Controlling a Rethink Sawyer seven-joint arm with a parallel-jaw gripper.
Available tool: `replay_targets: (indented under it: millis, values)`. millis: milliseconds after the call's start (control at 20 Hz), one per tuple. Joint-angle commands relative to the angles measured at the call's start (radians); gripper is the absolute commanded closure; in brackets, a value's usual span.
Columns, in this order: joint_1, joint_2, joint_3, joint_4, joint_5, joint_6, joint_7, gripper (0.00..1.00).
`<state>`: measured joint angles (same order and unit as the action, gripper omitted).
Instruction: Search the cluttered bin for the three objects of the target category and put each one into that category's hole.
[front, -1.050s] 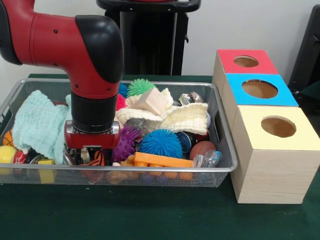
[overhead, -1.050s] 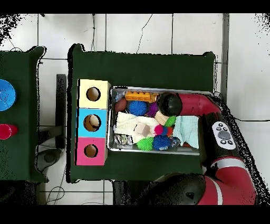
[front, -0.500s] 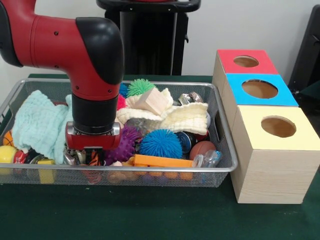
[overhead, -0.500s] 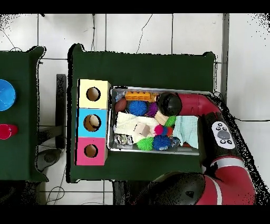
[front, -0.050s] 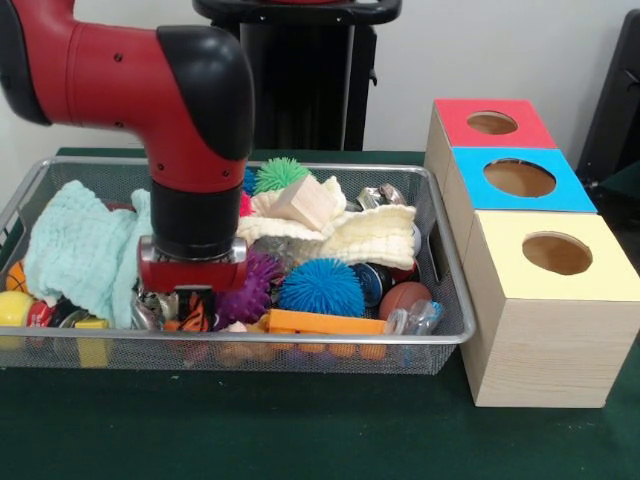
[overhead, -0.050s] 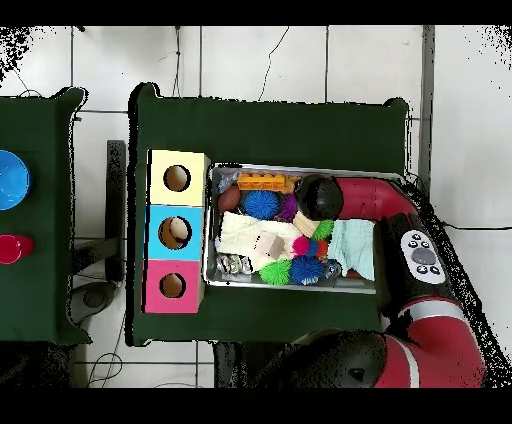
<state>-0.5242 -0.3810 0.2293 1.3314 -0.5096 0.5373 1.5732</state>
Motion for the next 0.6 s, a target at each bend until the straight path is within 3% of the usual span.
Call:
replay_targets:
  millis: [50, 250, 600]
  values:
    - [0.072, -0.217, 0.015, 0.219, 0.111, 0.153, 0.137, 1.0]
    - [0.131, -0.346, -0.036, 0.291, 0.177, 0.248, 0.173, 1.0]
    - [0.201, -0.433, -0.102, 0.38, 0.272, 0.278, 0.24, 1.0]
